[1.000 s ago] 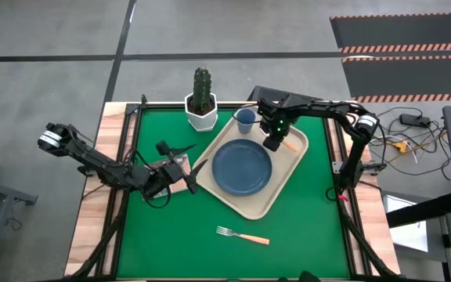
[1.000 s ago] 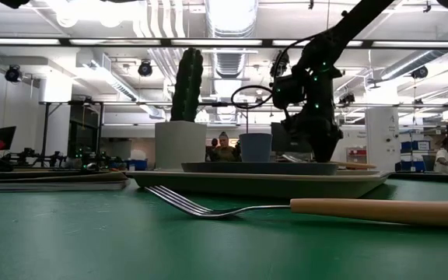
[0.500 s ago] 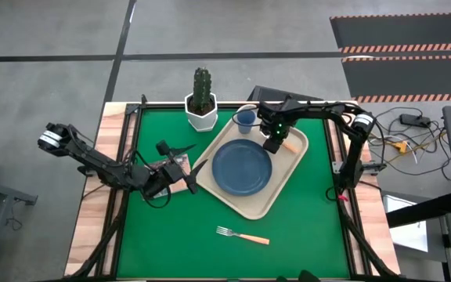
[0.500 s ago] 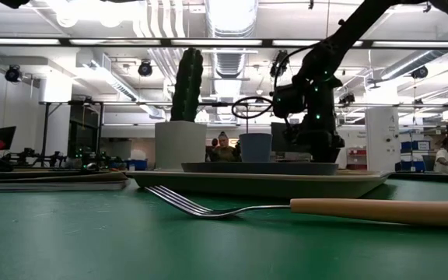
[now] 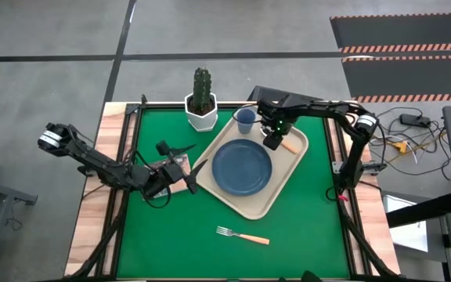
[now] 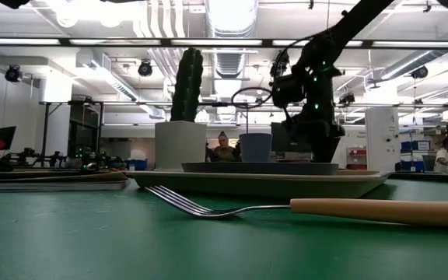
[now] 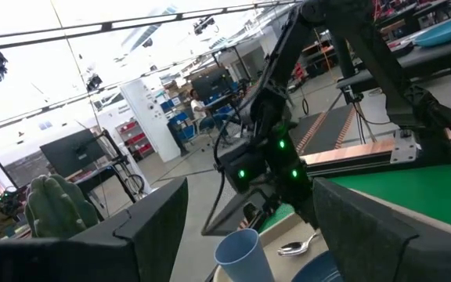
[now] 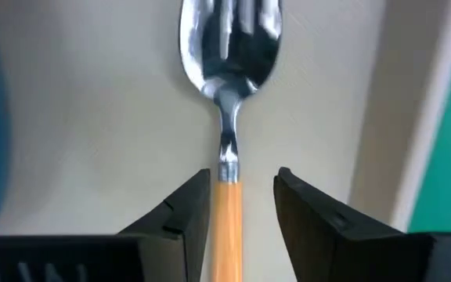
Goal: Pick and place plate/cup/fork/spoon on tray
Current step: Put the orange fork beside the dark blue plate on the white tray
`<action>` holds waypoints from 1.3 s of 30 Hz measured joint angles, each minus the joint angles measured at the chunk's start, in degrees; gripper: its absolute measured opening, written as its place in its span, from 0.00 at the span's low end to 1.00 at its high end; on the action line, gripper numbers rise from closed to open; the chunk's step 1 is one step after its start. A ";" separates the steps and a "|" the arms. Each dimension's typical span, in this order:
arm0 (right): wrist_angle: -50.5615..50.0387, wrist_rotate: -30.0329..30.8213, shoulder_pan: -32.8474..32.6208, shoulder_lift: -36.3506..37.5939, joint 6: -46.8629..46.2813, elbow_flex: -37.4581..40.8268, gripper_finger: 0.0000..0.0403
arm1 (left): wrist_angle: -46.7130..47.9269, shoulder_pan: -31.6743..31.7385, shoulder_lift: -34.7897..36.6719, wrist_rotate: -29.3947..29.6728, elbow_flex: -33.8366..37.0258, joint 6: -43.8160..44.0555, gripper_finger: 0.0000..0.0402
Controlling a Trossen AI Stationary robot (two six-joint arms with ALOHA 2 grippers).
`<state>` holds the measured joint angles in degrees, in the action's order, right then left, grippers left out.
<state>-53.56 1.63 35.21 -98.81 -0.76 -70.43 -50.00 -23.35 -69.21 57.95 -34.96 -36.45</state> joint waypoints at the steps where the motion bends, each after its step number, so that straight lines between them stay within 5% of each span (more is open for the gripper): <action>1: -0.97 0.00 -0.05 0.63 -0.97 -0.29 0.32 | 0.00 0.00 0.00 0.00 0.07 0.00 0.63; 10: -4.16 -0.58 -5.74 12.74 -7.50 1.35 0.28 | 0.07 -0.02 0.00 0.00 1.67 2.72 0.63; 23: 18.71 -0.46 -32.94 32.77 -21.84 16.49 0.28 | 1.86 -0.03 0.00 -0.09 1.58 7.65 0.63; 28: 25.21 1.41 -44.00 33.93 -28.33 18.47 0.28 | 1.90 0.00 0.00 -0.09 1.60 7.67 0.63; 39: 33.34 18.89 -62.97 23.50 -28.63 14.10 0.28 | 1.46 -0.02 0.00 -0.25 1.30 7.72 0.63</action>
<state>-20.22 20.52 -27.76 -75.30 -29.39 -56.34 -48.53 -23.38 -69.21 57.71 -33.66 -28.72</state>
